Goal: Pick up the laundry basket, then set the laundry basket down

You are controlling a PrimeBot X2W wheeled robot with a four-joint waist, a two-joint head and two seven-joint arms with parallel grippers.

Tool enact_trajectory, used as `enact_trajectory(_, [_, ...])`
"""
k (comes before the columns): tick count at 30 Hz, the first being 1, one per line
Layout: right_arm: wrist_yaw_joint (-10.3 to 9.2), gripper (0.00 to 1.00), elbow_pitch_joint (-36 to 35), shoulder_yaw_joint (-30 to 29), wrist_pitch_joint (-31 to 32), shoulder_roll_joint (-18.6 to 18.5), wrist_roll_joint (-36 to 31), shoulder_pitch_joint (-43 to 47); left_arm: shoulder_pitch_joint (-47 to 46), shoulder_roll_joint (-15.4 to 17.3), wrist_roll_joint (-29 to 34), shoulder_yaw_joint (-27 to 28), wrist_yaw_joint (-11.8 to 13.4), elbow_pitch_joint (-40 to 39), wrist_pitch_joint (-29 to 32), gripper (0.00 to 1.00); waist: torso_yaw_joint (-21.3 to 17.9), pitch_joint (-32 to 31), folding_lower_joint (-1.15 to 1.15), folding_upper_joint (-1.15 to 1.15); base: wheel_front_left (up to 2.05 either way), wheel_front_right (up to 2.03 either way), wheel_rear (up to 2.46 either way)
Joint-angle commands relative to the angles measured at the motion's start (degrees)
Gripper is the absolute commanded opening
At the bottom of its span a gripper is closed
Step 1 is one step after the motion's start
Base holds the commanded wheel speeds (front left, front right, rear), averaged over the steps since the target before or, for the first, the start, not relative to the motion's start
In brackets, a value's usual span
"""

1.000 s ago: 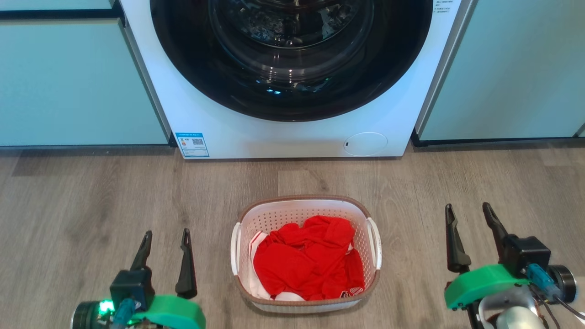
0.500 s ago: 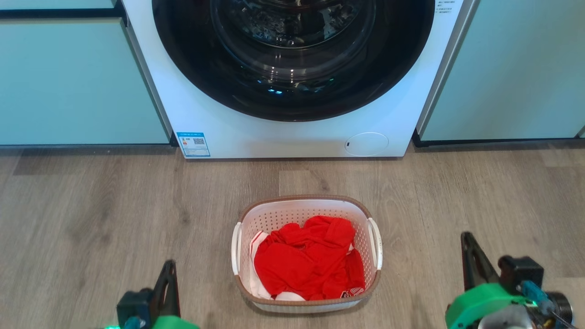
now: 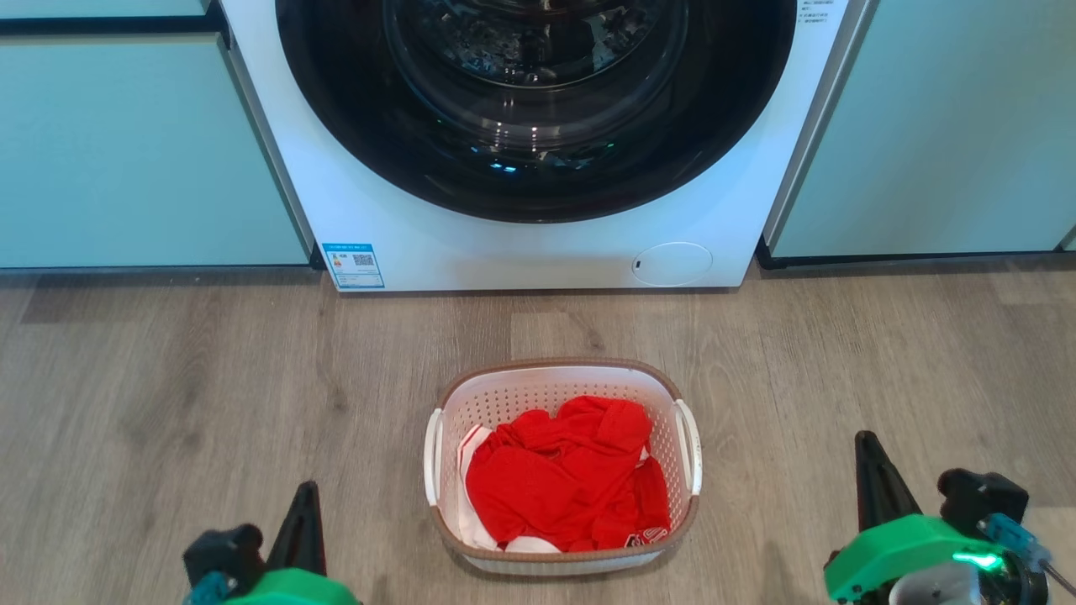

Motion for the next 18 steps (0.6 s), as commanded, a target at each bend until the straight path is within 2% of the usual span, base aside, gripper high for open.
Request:
enact_trajectory(1, [0.05, 0.00, -1.73, -0.18, 0.30, -0.58, 1.86, -2.62, -3.10, 0.00, -1.59, 1.59, -0.49, -1.29, 0.17, 0.00, -0.02, 0.01, 0.00, 0.00, 0.00, 0.00, 0.00])
enact_trajectory(18, [0.09, 0.00, -1.58, -0.74, 2.92, -0.99, 14.42, -3.82, -5.19, -0.32, -13.47, 4.26, -3.14, -0.36, 2.67, 0.00, -0.30, 0.12, 0.00, 0.00, 0.00, 0.00, 0.00])
